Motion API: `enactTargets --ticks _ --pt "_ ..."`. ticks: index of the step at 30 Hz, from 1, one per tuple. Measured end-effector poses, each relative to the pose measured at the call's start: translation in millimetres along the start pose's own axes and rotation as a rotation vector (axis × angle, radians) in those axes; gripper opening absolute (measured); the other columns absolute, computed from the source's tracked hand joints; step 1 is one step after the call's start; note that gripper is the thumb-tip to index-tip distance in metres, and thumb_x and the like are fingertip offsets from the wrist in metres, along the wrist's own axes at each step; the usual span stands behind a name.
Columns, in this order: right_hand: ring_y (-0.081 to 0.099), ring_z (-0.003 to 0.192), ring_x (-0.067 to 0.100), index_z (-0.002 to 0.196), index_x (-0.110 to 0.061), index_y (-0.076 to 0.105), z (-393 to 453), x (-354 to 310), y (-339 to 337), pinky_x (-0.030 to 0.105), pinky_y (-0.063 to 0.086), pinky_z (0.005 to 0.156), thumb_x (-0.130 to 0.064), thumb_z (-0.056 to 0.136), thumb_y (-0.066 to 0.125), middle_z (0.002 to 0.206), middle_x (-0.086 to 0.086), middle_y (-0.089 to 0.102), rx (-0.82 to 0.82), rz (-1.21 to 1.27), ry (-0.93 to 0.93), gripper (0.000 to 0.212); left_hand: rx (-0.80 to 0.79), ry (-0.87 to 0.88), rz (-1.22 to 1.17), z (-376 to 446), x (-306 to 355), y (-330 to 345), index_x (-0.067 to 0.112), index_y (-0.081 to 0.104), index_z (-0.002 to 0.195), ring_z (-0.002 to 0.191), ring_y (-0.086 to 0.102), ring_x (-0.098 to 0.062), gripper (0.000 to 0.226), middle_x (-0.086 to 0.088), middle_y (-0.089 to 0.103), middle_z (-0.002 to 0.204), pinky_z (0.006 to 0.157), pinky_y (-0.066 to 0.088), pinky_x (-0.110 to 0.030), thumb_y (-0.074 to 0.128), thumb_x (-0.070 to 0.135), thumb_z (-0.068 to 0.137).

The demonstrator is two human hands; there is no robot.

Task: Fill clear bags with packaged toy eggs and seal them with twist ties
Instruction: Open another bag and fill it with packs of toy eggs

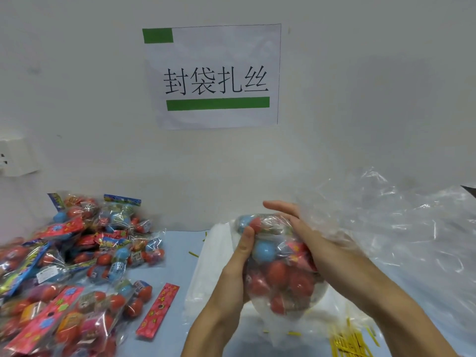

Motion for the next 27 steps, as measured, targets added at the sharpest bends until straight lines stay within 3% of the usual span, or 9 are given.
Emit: enactTargets --ticks 3,7,8,11,14,18,21,24,27 --pt "0.068 0.116 0.017 0.119 -0.044 0.069 7.3 3.7 -0.9 0.039 0.048 0.103 -0.055 0.09 0.052 0.123 -0.005 0.072 -0.082 0.065 -0.1 0.035 -0.036 -0.046 -0.038 0.2 -5.2 3.2 0.033 0.071 0.118 0.119 0.064 -0.029 0.062 -0.009 0.069 0.125 0.109 0.043 -0.053 0.062 0.078 0.076" --pt "0.072 0.103 0.011 0.123 -0.019 0.067 1.4 1.6 -2.9 0.022 0.056 0.087 -0.03 0.09 0.045 0.117 -0.003 0.074 -0.159 0.254 -0.162 0.041 -0.066 -0.091 -0.032 -0.3 -9.0 6.5 0.033 0.068 0.122 0.122 0.062 -0.027 0.063 -0.008 0.068 0.128 0.108 0.044 -0.05 0.06 0.077 0.079" --pt "0.073 0.102 0.013 0.12 -0.022 0.07 0.5 3.9 -3.7 0.024 0.057 0.086 -0.029 0.09 0.046 0.116 -0.001 0.075 -0.154 0.27 -0.13 0.039 -0.047 -0.097 -0.012 -0.4 -9.0 6.3 0.032 0.068 0.122 0.121 0.063 -0.027 0.065 -0.008 0.068 0.127 0.107 0.045 -0.05 0.061 0.078 0.077" --pt "0.075 0.1 0.023 0.106 -0.037 0.077 5.4 20.3 -13.0 0.038 0.06 0.085 -0.03 0.102 0.048 0.109 0.003 0.077 -0.041 0.228 -0.001 0.03 0.114 -0.038 0.087 2.6 -6.7 -3.0 0.037 0.058 0.127 0.106 0.071 -0.02 0.071 0.0 0.07 0.121 0.09 0.056 -0.046 0.068 0.078 0.069" --pt "0.076 0.092 0.024 0.098 -0.036 0.079 1.1 28.4 -23.2 0.041 0.061 0.086 -0.024 0.105 0.044 0.1 0.002 0.079 0.11 0.243 0.136 0.038 0.267 0.124 0.193 -1.0 9.0 -13.2 0.052 0.043 0.12 0.102 0.066 0.0 0.063 0.015 0.058 0.126 0.075 0.058 -0.026 0.067 0.072 0.066" --pt "0.076 0.087 0.024 0.1 -0.029 0.076 0.5 37.2 -32.6 0.041 0.061 0.082 -0.018 0.102 0.043 0.097 0.004 0.079 0.288 0.308 0.213 0.035 0.038 0.22 0.339 -5.9 17.5 4.5 0.053 0.052 0.118 0.116 0.059 0.001 0.068 0.029 0.057 0.124 0.088 0.056 -0.026 0.077 0.063 0.056" --pt "0.077 0.077 0.023 0.1 -0.03 0.073 0.8 40.2 -32.1 0.038 0.061 0.071 -0.016 0.102 0.04 0.087 0.004 0.079 0.328 0.342 0.229 0.036 -0.176 0.201 0.392 -7.0 5.3 28.9 0.046 0.047 0.127 0.114 0.066 -0.013 0.087 0.012 0.064 0.123 0.085 0.057 -0.025 0.093 0.025 0.057" --pt "0.077 0.079 0.023 0.099 -0.031 0.074 -1.0 36.2 -26.3 0.044 0.062 0.079 -0.019 0.103 0.039 0.086 0.003 0.079 0.315 0.34 0.223 0.037 -0.115 0.225 0.41 -6.0 5.5 30.8 0.044 0.045 0.13 0.111 0.068 -0.024 0.093 0.0 0.06 0.13 0.091 0.058 -0.041 0.094 0.014 0.057" --pt "0.077 0.086 0.024 0.108 -0.034 0.071 -0.7 28.2 -23.3 0.047 0.059 0.089 -0.029 0.108 0.039 0.095 0.003 0.079 0.244 0.294 0.171 0.033 -0.091 0.237 0.382 -7.0 10.7 20.0 0.042 0.05 0.132 0.112 0.067 -0.025 0.085 -0.001 0.061 0.131 0.091 0.058 -0.039 0.093 0.02 0.062"
Point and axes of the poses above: each hand's wrist, its own z-axis towards the middle knuckle, its own y-axis out of the palm, x = y × z, the point moved 7 cm from there along z, towards the middle knuckle
